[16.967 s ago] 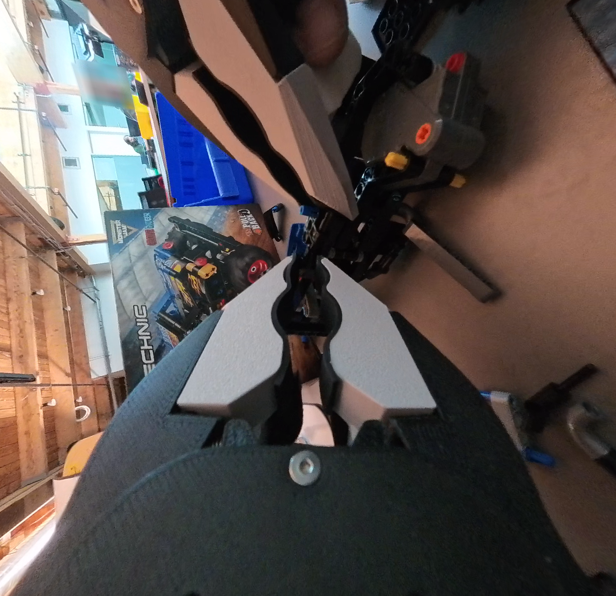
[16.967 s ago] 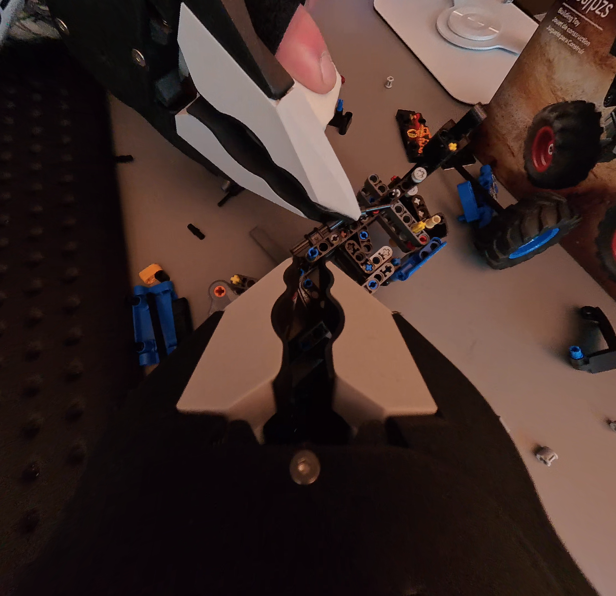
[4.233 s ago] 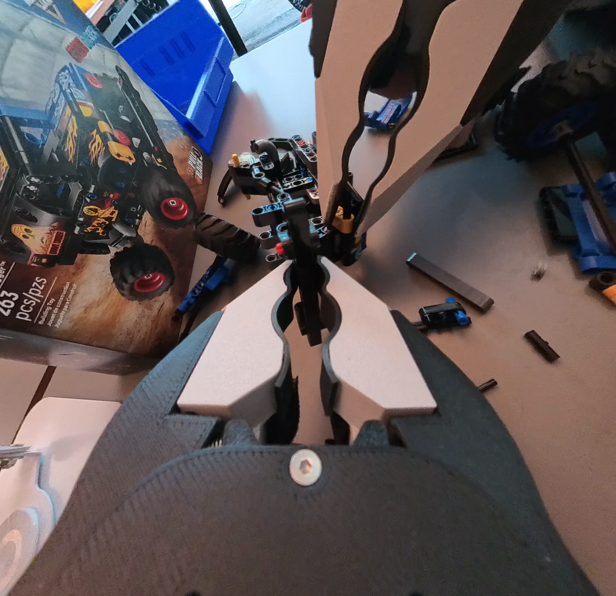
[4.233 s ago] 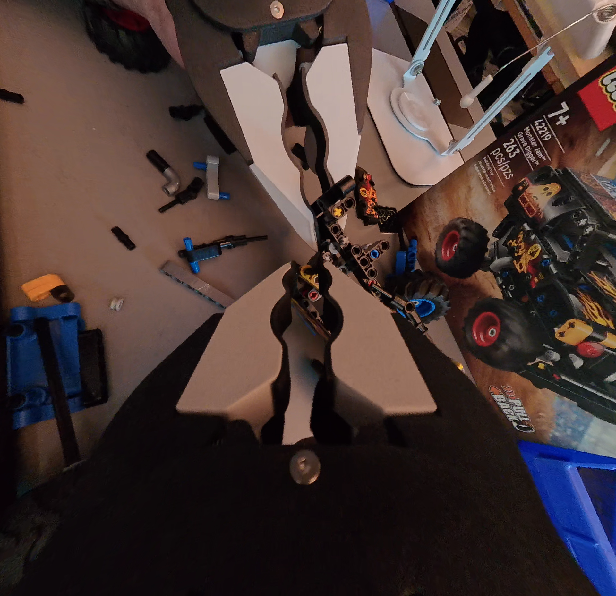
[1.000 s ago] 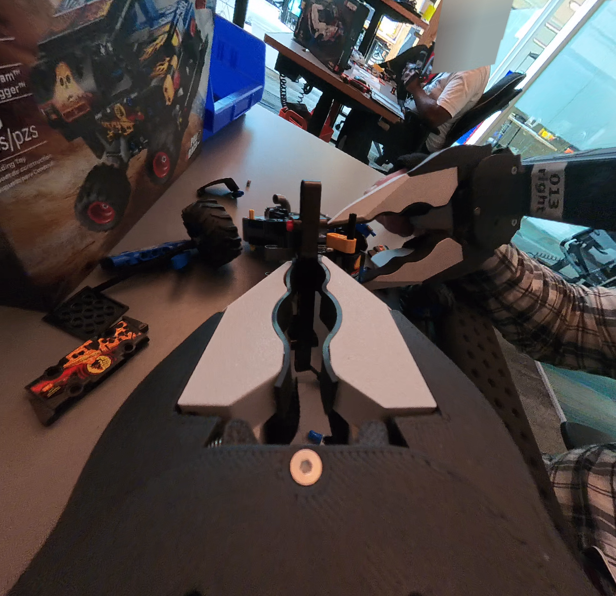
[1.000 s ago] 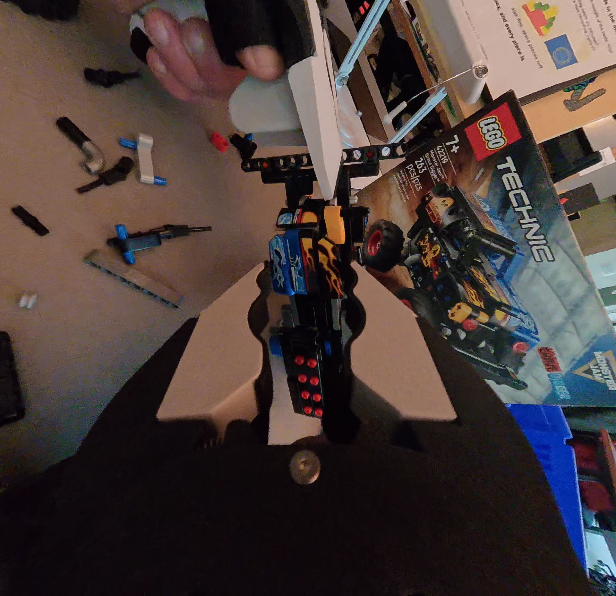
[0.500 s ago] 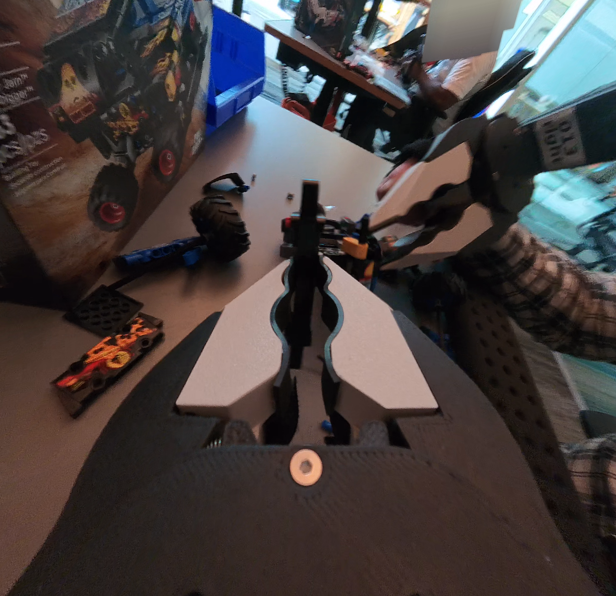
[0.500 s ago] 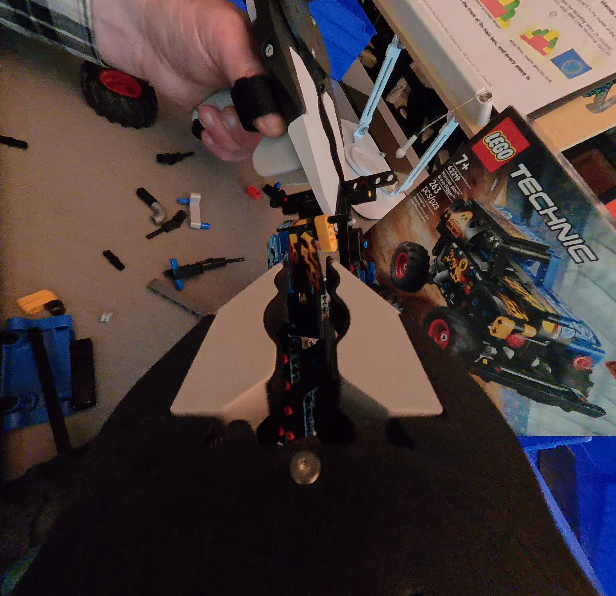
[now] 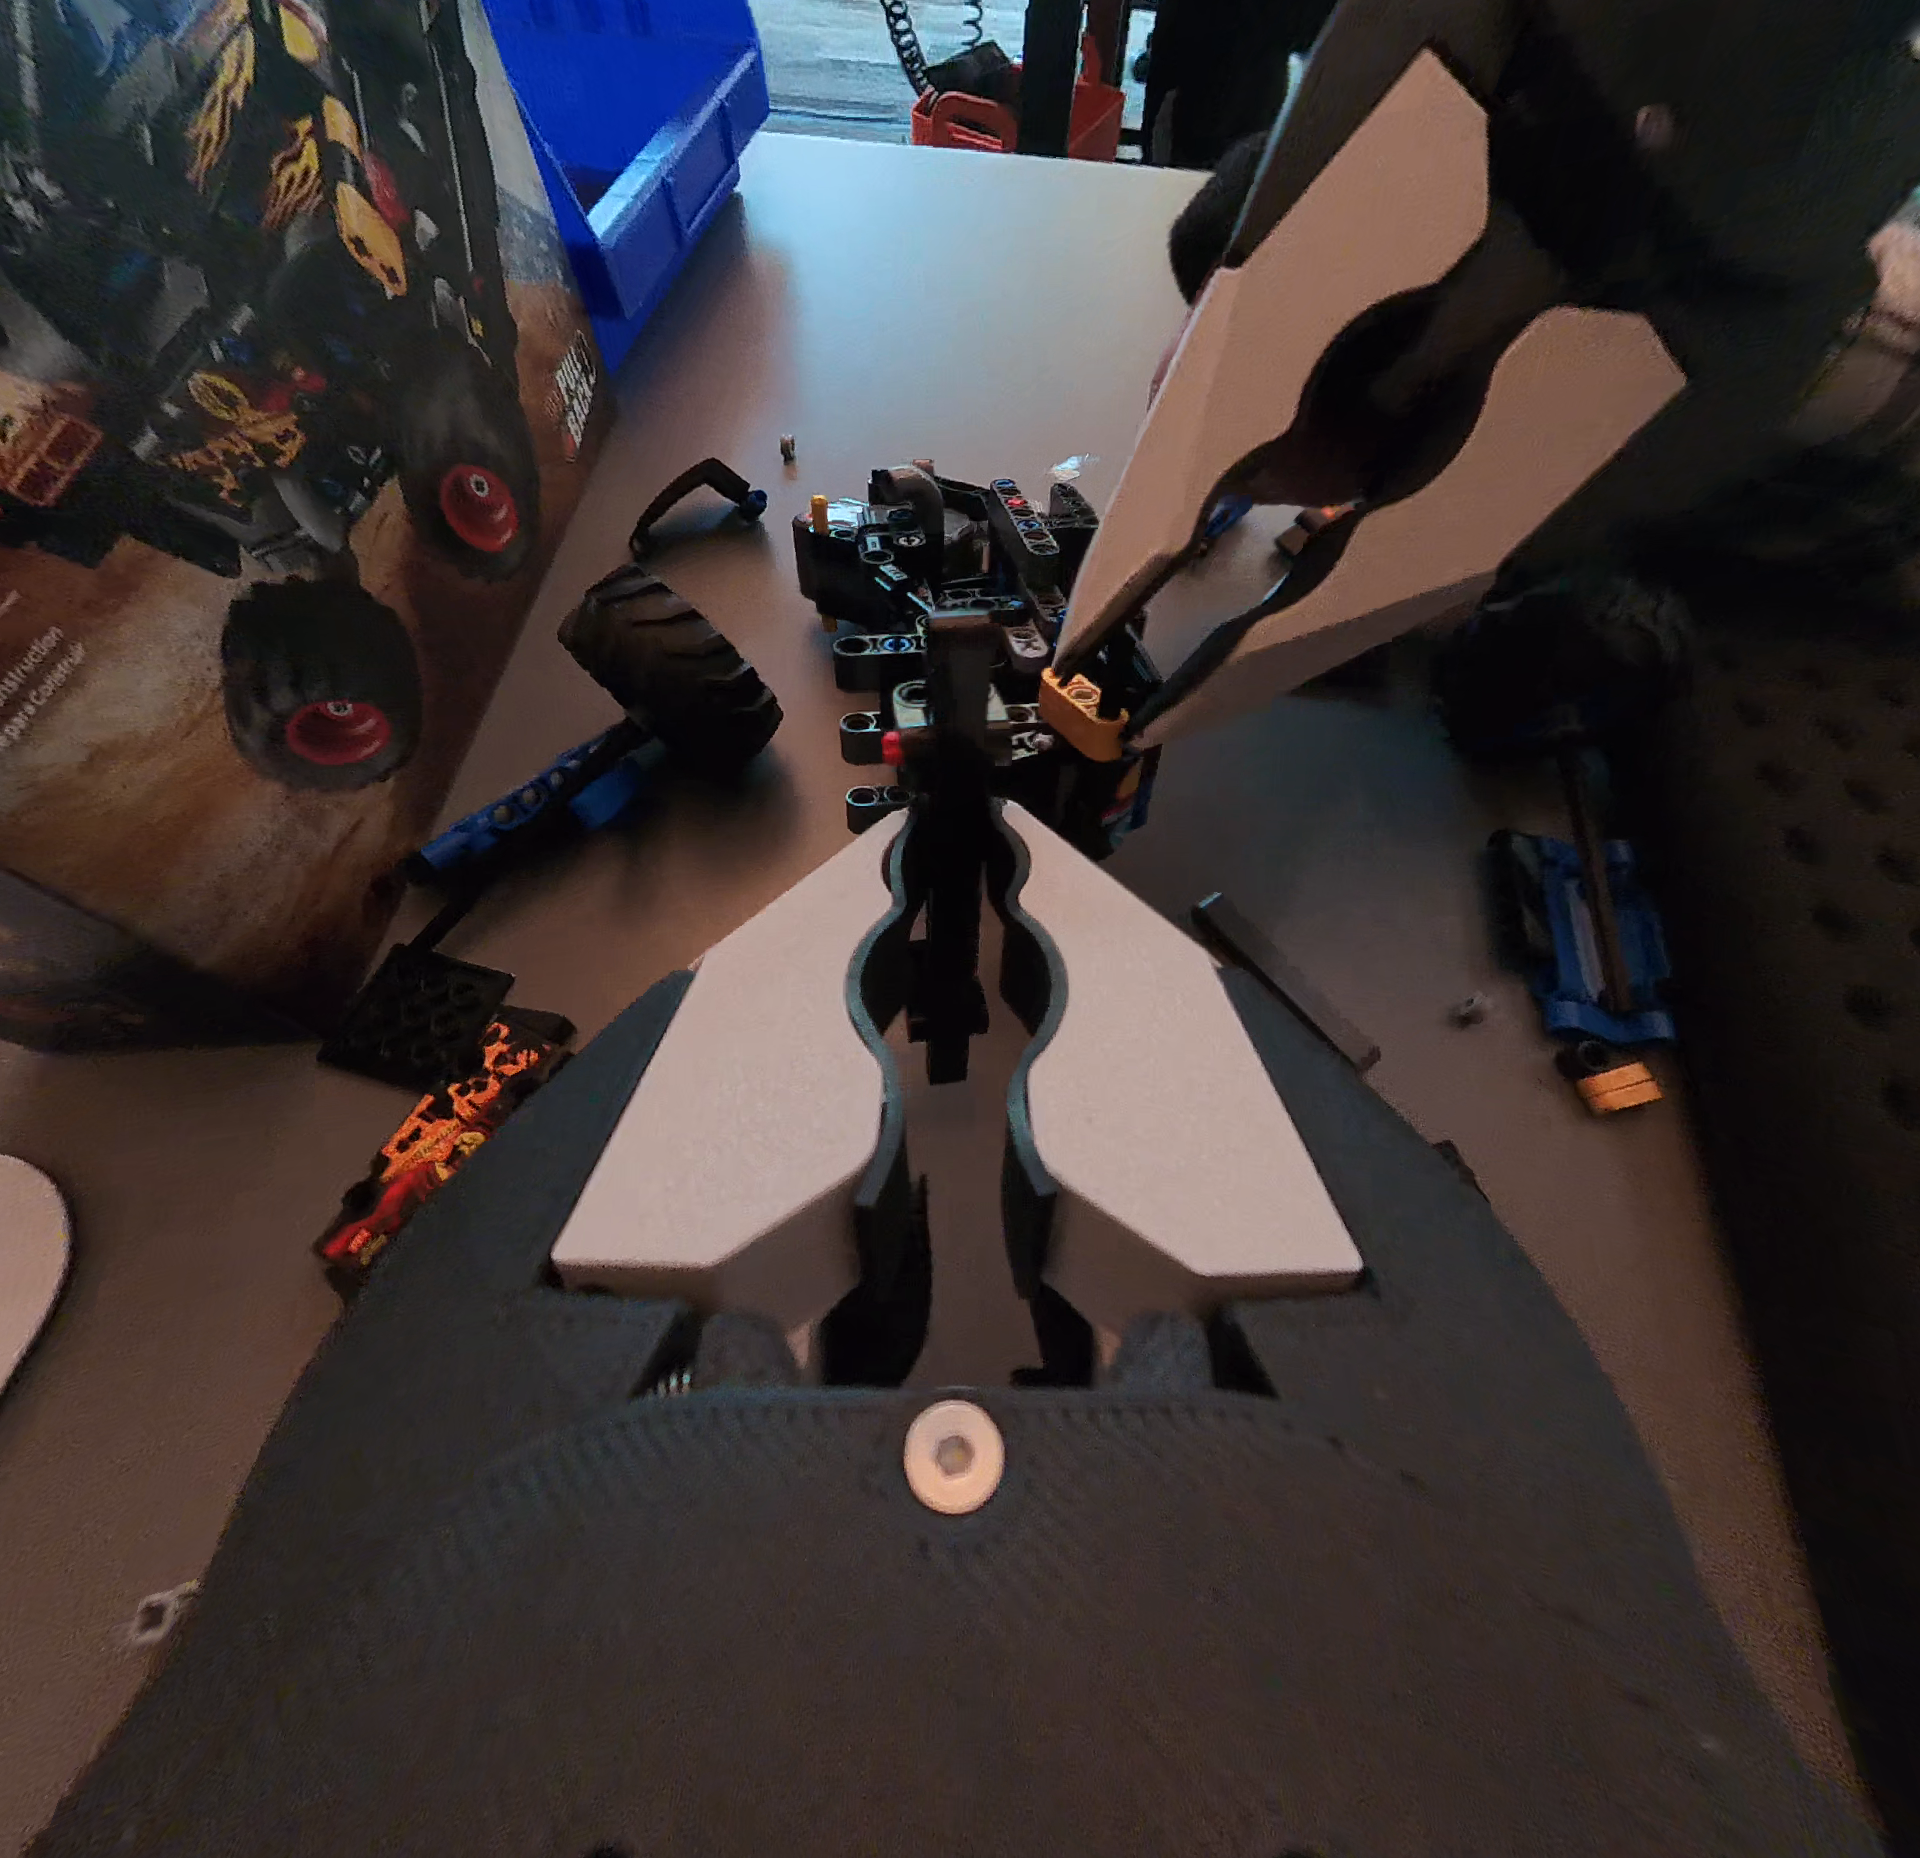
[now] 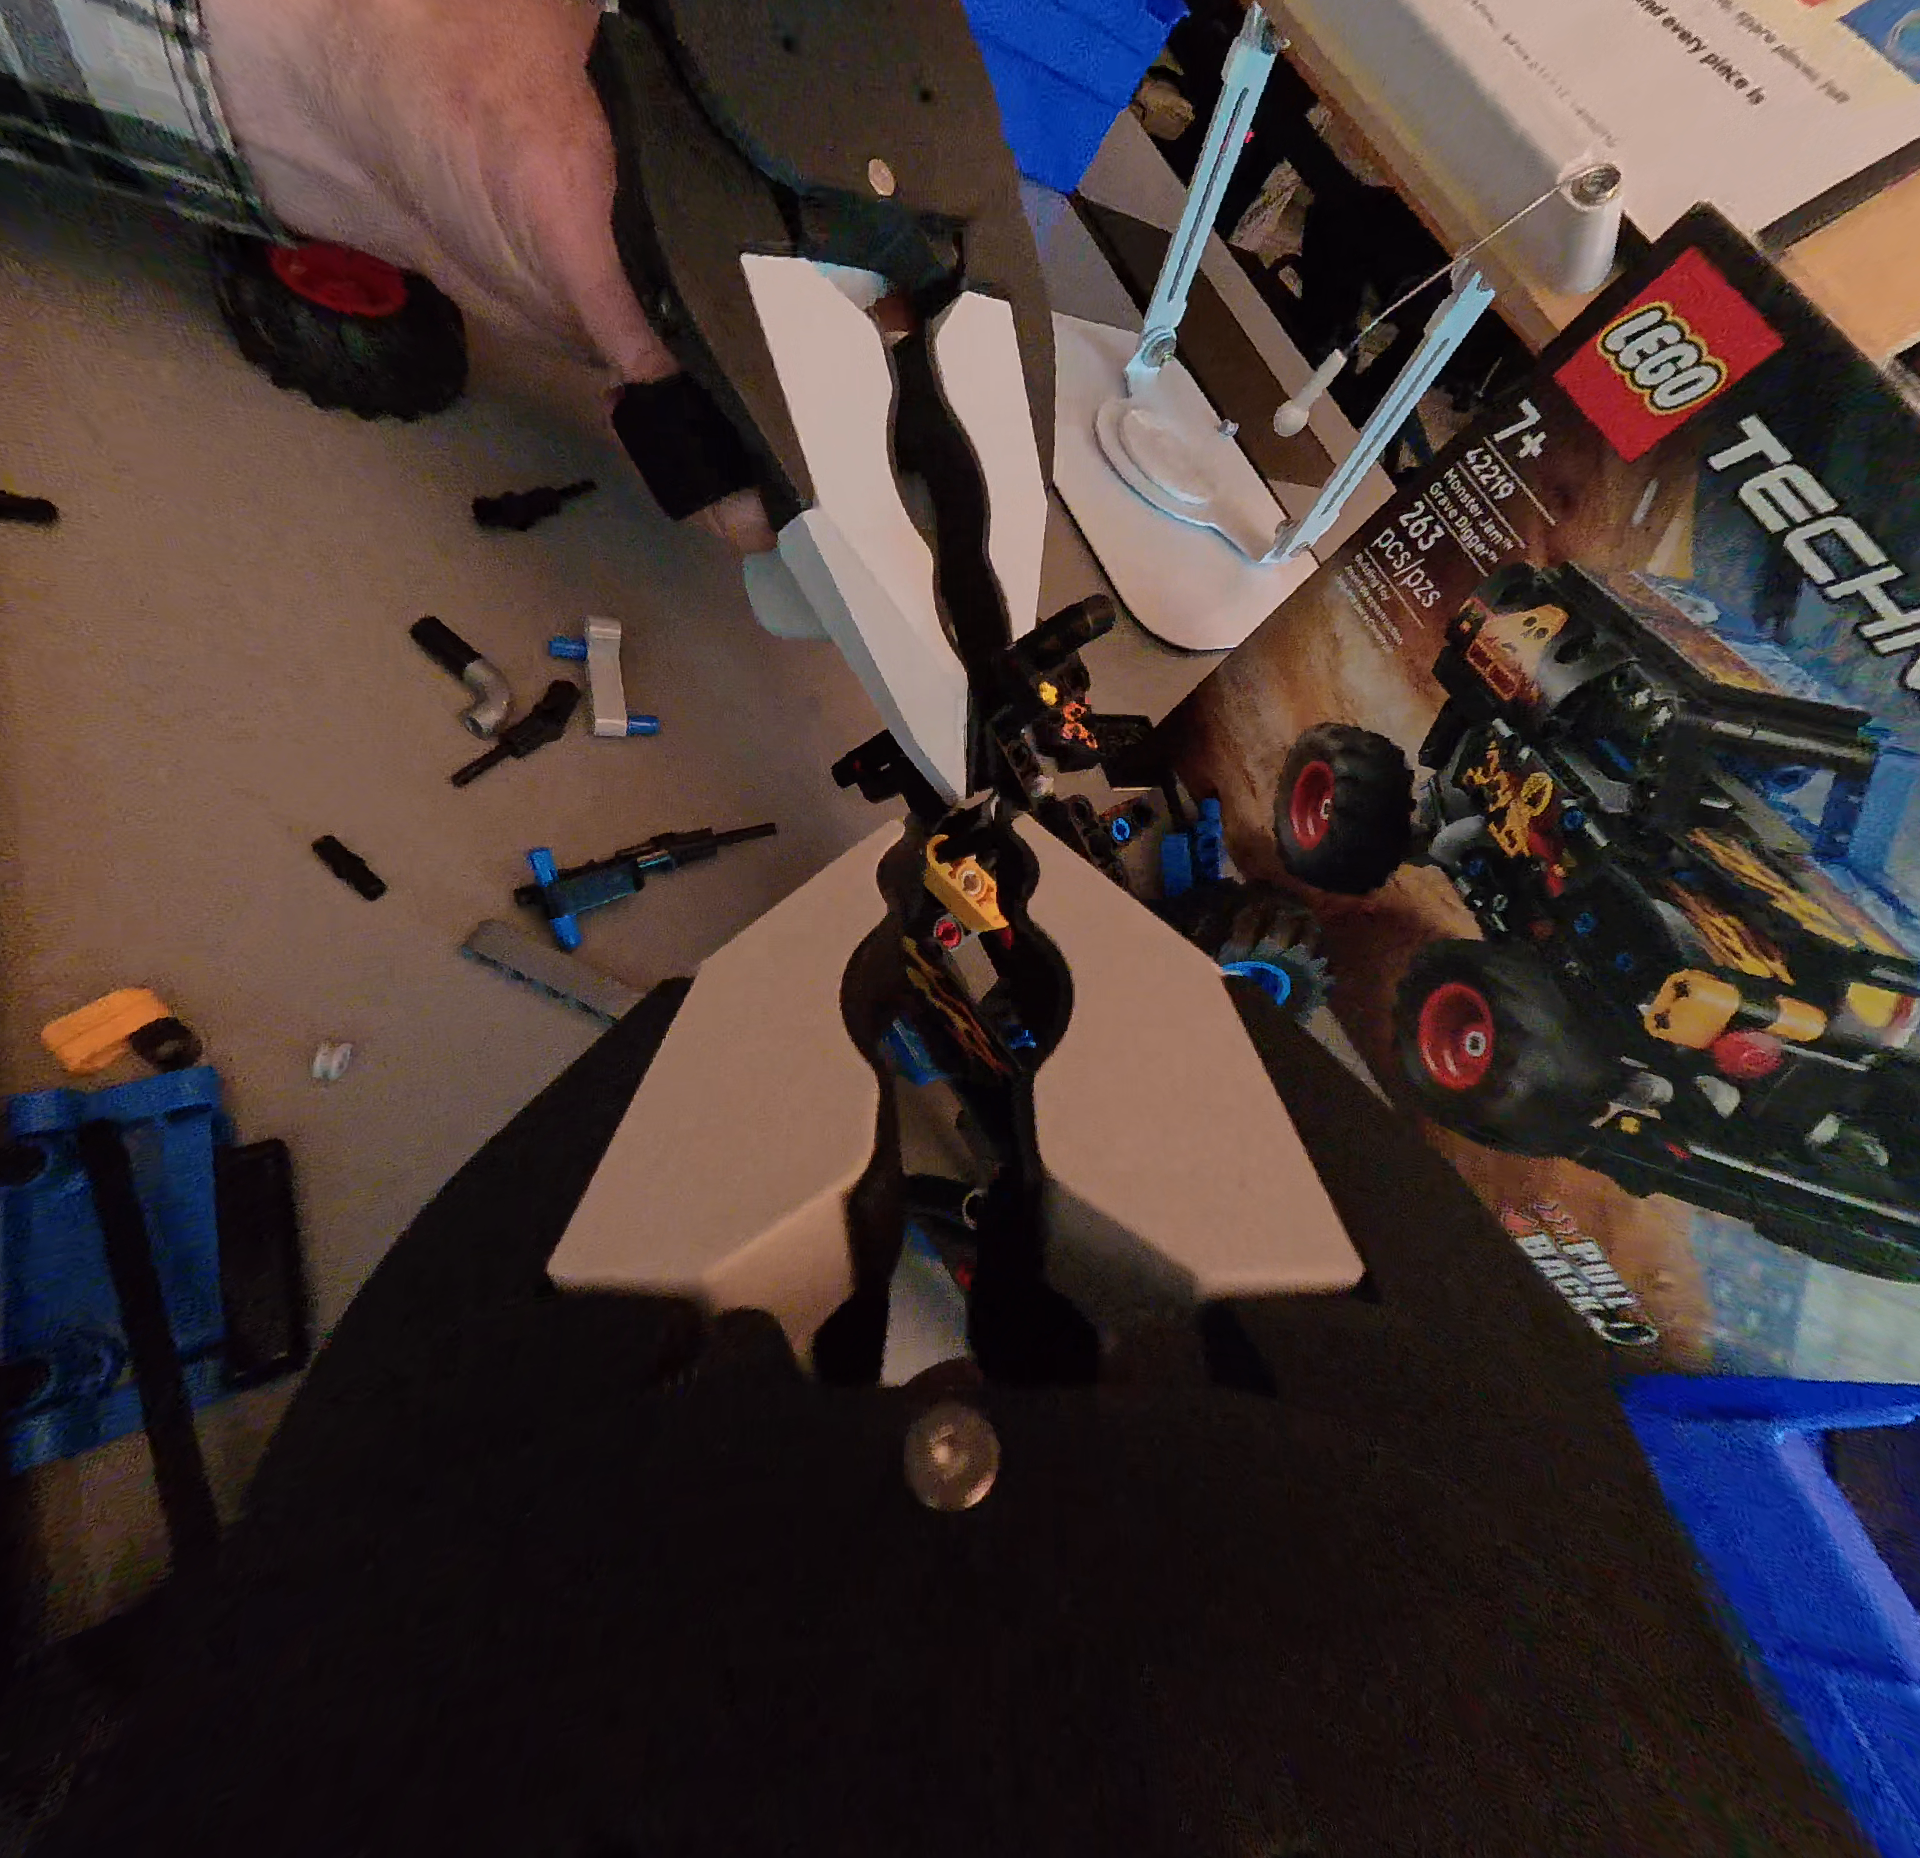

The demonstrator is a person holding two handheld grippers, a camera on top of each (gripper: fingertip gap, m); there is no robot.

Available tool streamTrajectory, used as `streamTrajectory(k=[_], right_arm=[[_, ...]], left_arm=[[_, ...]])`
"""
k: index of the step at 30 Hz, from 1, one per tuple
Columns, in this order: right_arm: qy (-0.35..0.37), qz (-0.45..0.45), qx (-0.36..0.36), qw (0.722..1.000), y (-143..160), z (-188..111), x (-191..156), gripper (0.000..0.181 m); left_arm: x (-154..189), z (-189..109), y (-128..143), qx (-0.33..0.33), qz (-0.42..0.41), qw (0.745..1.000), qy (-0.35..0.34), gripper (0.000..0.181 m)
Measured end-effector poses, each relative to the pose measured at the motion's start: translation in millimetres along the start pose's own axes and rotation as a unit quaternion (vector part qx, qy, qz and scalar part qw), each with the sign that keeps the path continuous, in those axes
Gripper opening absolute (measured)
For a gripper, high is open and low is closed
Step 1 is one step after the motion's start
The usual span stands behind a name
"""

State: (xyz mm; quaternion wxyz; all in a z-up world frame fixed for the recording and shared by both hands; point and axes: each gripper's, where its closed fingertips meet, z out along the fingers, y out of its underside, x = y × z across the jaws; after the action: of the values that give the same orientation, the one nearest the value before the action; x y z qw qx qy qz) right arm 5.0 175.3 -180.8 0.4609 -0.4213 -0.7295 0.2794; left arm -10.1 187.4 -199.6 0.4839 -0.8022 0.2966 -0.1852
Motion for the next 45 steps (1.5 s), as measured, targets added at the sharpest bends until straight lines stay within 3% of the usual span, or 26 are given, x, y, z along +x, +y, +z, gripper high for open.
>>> streamTrajectory(k=[8, 12, 13, 15, 17, 19, 20, 23, 30, 45], right_arm=[[-0.081, 0.141, 0.025, 0.986, -1.5, 2.6, -4.5, 0.002], [-0.074, 0.179, 0.025, 0.981, 4.5, 3.0, 4.2, 0.001], [-0.071, 0.190, 0.028, 0.979, 4.8, 2.5, 7.2, 0.001], [-0.074, 0.202, 0.036, 0.976, 3.7, 1.2, 9.3, 0.001], [-0.080, 0.205, 0.041, 0.975, 1.6, 0.9, 7.8, 0.001], [-0.084, 0.203, 0.048, 0.974, -1.5, 0.4, 6.0, 0.001], [-0.086, 0.203, 0.053, 0.974, -3.6, -0.3, 5.6, 0.001], [-0.077, 0.200, 0.056, 0.975, -2.9, -2.3, 8.6, 0.000], [-0.081, 0.175, 0.075, 0.978, -13.8, -3.2, 2.3, 0.000], [-0.065, 0.172, 0.104, 0.977, -25.5, -13.8, 6.4, 0.000]], left_arm=[[-2.7, -3.0, -0.1, -0.010, 0.061, 0.998, -0.032, 0.009], [-4.9, -24.2, -21.0, 0.006, 0.140, 0.986, -0.091, 0.029], [0.4, -31.0, -29.6, 0.017, 0.163, 0.982, -0.098, 0.027], [23.7, -36.0, -43.5, 0.037, 0.200, 0.976, -0.076, 0.002], [33.2, -23.3, -38.0, 0.017, 0.214, 0.974, -0.072, 0.000], [32.0, -3.3, -22.9, -0.016, 0.222, 0.971, -0.084, 0.023], [30.1, 3.4, -19.5, -0.019, 0.225, 0.969, -0.096, 0.030], [19.5, 5.9, -27.4, 0.014, 0.194, 0.973, -0.128, 0.013], [23.1, 13.0, -21.0, 0.034, 0.129, 0.987, -0.086, 0.015], [25.4, 5.0, -27.6, 0.066, 0.158, 0.983, -0.073, 0.008]])
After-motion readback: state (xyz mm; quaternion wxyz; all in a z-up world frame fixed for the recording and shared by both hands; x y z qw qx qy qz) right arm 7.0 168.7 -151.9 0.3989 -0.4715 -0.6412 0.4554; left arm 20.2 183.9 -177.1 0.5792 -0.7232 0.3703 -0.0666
